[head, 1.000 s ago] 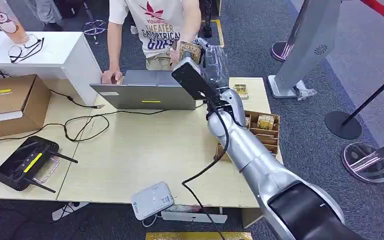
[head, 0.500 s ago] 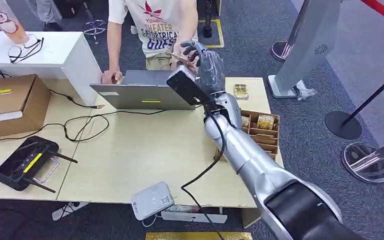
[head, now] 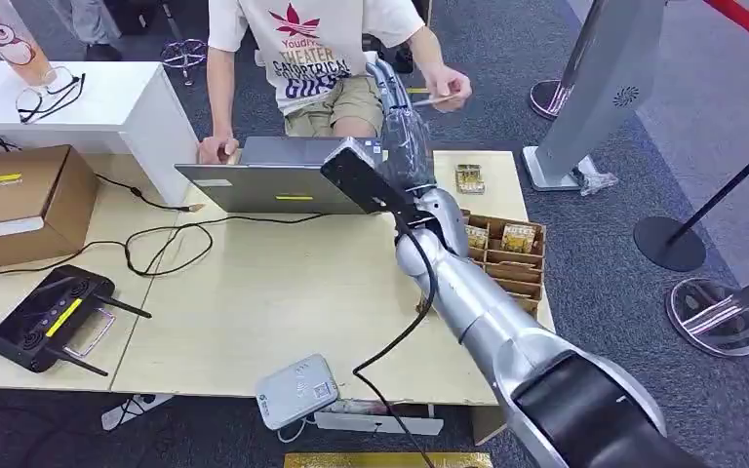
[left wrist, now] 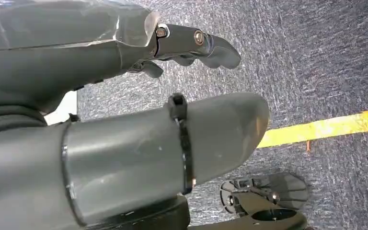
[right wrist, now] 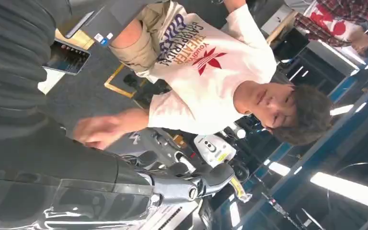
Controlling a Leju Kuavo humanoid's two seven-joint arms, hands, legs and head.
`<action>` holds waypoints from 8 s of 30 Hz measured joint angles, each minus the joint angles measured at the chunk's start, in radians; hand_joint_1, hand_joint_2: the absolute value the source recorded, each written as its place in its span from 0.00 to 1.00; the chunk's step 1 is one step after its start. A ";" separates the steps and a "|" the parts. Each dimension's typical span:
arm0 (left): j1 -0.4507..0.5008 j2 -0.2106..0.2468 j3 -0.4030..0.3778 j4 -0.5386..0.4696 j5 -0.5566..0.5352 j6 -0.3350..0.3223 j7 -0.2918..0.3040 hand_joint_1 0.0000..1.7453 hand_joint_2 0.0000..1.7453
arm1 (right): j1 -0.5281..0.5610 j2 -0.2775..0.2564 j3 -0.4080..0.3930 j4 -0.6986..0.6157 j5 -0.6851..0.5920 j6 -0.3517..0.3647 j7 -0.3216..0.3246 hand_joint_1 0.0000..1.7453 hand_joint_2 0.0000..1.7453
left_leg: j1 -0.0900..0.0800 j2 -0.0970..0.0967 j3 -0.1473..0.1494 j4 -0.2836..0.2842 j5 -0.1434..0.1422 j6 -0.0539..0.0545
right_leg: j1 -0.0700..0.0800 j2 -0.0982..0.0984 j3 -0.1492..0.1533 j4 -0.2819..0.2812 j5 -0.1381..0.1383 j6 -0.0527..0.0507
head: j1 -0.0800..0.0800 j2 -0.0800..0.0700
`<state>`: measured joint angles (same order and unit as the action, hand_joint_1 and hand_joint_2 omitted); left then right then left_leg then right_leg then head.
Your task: Pass the card to the sensor for recognition and then transmit it.
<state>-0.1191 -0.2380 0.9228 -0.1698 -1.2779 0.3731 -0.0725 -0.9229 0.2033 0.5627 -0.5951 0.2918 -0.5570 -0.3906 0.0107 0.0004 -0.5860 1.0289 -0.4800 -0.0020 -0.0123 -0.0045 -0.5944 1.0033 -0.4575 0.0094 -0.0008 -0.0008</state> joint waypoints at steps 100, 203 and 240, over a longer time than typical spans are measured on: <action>0.008 -0.038 0.127 0.000 0.109 0.075 -0.079 0.00 0.00 | 0.873 -0.315 -0.378 -0.633 0.517 -0.133 0.161 0.37 1.00 | 0.000 0.000 -0.001 0.000 -0.002 0.002 | 0.000 -0.001 -0.001 -0.001 -0.002 0.002 | 0.000 0.000; 0.019 -0.036 0.160 0.000 0.129 0.102 -0.132 0.00 0.00 | 0.783 -0.323 -0.375 -0.442 0.525 -0.126 0.183 0.87 1.00 | 0.000 0.000 -0.001 0.000 -0.002 0.002 | 0.000 -0.001 -0.001 -0.001 -0.002 0.002 | 0.000 0.000; 0.016 -0.035 0.160 0.000 0.094 0.092 -0.134 0.00 0.00 | 0.733 -0.350 -0.370 -0.588 0.440 -0.089 0.124 0.88 1.00 | -0.001 0.000 -0.001 0.000 -0.002 0.002 | 0.000 -0.001 -0.001 -0.001 -0.002 0.002 | 0.000 0.000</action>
<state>-0.1033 -0.2735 1.0830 -0.1698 -1.1837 0.4654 -0.2064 -0.1898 -0.1465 0.1926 -1.1830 0.7316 -0.6458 -0.2667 0.0102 0.0004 -0.5870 1.0289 -0.4821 0.0004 -0.0126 -0.0052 -0.5949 1.0025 -0.4591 0.0111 -0.0011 -0.0008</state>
